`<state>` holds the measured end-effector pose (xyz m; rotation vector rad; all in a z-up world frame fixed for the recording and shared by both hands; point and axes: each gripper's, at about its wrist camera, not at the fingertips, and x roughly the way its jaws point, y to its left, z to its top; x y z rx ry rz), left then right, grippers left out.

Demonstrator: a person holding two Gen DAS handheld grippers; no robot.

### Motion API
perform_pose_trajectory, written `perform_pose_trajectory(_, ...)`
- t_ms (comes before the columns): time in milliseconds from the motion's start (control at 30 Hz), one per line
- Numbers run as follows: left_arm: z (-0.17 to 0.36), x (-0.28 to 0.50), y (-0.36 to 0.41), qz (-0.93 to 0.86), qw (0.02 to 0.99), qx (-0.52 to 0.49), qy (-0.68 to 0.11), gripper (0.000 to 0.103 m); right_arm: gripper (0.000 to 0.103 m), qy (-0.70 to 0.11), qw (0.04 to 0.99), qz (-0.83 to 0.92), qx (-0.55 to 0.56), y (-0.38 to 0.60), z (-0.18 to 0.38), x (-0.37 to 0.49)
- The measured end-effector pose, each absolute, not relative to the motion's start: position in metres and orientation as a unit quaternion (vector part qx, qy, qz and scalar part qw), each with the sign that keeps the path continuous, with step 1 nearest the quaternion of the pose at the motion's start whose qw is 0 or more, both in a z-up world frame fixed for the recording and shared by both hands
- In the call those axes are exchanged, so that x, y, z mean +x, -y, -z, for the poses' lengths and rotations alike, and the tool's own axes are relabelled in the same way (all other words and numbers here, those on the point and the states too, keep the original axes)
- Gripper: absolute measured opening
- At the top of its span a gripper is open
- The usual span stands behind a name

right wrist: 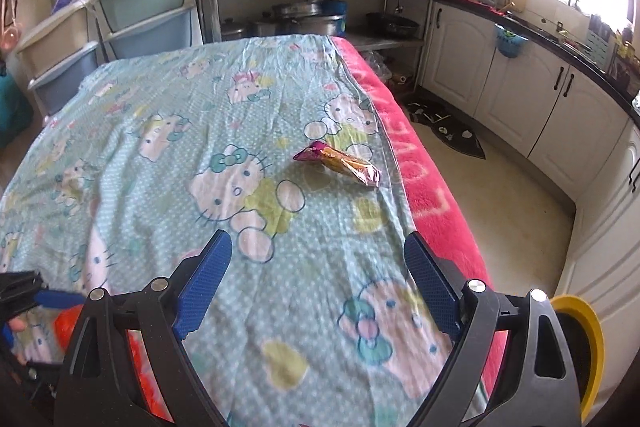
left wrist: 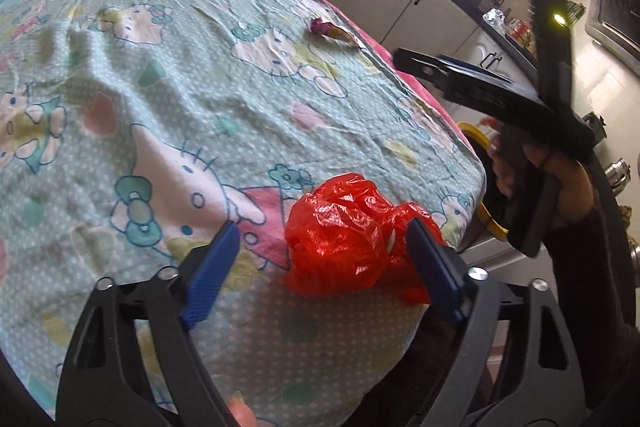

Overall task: Collect trash
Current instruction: 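Grasp the red plastic bag with the left gripper while the right grasps the pink wrapper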

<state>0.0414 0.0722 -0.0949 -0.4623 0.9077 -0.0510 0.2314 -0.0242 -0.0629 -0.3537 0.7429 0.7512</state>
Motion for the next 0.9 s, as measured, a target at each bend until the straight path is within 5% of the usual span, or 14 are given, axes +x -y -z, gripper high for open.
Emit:
perform_pose_trajectory(300, 0.093, 0.065, -0.067, 0.048, 0.873, -0.214, -0.435, 0.021, 0.085, -0.357, 0.842, -0.357, -0.19, 0.001, 0.07, 0.269)
perform_pose_trajectory(700, 0.079, 0.107, -0.076, 0.038, 0.881, -0.202, -0.426, 0.012, 0.083, -0.368, 0.815, -0.371, -0.249, -0.033, 0.09, 0.31)
perform_pose_trajectory(900, 0.07, 0.129, -0.087, 0.025, 0.886, -0.196, -0.418, 0.011, 0.065, -0.373, 0.794, -0.386, -0.286, -0.051, 0.1, 0.322)
